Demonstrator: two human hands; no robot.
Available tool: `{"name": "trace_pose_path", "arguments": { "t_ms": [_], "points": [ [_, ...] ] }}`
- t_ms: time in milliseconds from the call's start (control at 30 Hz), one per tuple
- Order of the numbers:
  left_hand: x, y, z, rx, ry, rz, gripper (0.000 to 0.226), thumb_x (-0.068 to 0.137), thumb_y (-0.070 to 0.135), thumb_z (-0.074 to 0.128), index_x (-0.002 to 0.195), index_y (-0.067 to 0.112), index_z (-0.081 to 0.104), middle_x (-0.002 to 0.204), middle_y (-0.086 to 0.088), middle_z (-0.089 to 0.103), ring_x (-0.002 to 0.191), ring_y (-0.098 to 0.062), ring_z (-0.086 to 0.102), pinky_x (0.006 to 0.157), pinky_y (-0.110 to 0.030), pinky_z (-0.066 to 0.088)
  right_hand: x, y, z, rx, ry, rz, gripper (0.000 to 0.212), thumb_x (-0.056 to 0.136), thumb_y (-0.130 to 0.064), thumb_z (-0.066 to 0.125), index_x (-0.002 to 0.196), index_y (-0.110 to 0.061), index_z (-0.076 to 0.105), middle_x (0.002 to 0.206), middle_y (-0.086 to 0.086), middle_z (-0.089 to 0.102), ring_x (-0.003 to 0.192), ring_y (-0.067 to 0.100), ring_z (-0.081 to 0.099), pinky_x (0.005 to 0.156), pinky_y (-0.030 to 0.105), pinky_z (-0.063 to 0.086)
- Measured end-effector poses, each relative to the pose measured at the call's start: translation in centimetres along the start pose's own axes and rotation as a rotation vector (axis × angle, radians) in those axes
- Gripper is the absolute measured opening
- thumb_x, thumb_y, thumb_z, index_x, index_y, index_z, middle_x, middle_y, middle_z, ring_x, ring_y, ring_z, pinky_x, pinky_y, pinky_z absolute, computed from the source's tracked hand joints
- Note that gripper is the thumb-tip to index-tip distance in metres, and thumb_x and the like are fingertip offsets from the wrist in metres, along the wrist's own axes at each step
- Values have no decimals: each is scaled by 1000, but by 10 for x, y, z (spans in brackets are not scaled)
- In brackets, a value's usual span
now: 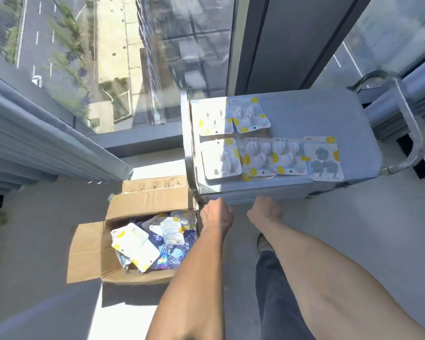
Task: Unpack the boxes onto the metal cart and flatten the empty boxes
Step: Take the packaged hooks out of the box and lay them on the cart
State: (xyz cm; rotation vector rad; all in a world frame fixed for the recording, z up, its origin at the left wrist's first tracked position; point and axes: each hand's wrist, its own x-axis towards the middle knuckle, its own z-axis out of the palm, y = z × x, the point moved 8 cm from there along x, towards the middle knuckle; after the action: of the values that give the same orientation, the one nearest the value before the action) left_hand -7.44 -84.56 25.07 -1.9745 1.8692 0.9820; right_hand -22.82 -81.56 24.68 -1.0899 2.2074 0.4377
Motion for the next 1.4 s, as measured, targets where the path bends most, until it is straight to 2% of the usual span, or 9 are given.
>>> {"name": "trace_pose_path", "arguments": {
  "t_ms": [133,333,533,767,967,1100,1167,1267,1400],
  "points": [
    [-20,-102,23,47,-164,-87,34,92,24,54,122,9,63,128,-14,63,121,-32,58,94,-33,47,-48,-47,60,0,-45,4,30,88,-20,59,117,-15,65,123,7,65,117,28,61,94,35,49],
    [-9,-235,21,21,-160,-260,37,94,24,54,129,13,58,134,-12,59,125,-30,55,96,-35,47,-74,-137,153,16,-172,-110,31,89,-17,56,119,-11,63,121,10,65,114,31,62,88,34,50],
    [61,-324,39,-42,-97,-353,34,92,20,54,123,12,63,128,-13,62,119,-32,58,92,-34,47,-32,-223,257,-38,-204,-215,35,91,-20,56,124,-10,60,125,11,61,116,31,60,91,38,51],
    [160,-417,134,-45,-92,-379,34,90,21,55,121,10,61,127,-15,59,119,-34,56,96,-37,47,46,-283,396,-222,-203,-372,41,93,-14,54,133,-8,48,134,17,45,124,34,46,92,41,46],
    [221,-488,203,72,-21,-418,45,90,21,61,132,6,51,141,-22,37,132,-38,36,101,-46,40,112,-337,460,-576,-45,-644,45,94,-20,58,136,-10,47,145,19,37,135,35,33,101,42,37],
    [235,-531,237,136,-17,-488,78,81,21,69,147,8,29,158,-31,0,147,-44,5,110,-51,28,141,-341,476,-637,47,-575,56,95,-12,49,147,-7,31,158,23,14,145,48,14,114,51,22],
    [241,-544,241,110,2,-512,85,79,22,72,147,5,25,159,-30,-2,148,-44,4,112,-51,25,145,-341,474,-654,86,-557,60,93,-13,52,147,-8,28,154,21,23,138,49,26,108,50,29],
    [255,-563,234,100,36,-549,97,79,25,75,151,1,14,160,-29,-3,148,-44,3,112,-52,25,136,-345,465,-598,173,-594,62,81,-10,62,136,-13,36,127,15,42,111,35,47,82,40,36],
    [265,-568,215,112,16,-486,105,82,25,73,155,4,2,157,-29,17,143,-42,23,109,-50,28,112,-344,469,-495,150,-586,57,82,-17,63,132,-15,37,113,7,56,99,28,57,78,38,34]
  ]
}}
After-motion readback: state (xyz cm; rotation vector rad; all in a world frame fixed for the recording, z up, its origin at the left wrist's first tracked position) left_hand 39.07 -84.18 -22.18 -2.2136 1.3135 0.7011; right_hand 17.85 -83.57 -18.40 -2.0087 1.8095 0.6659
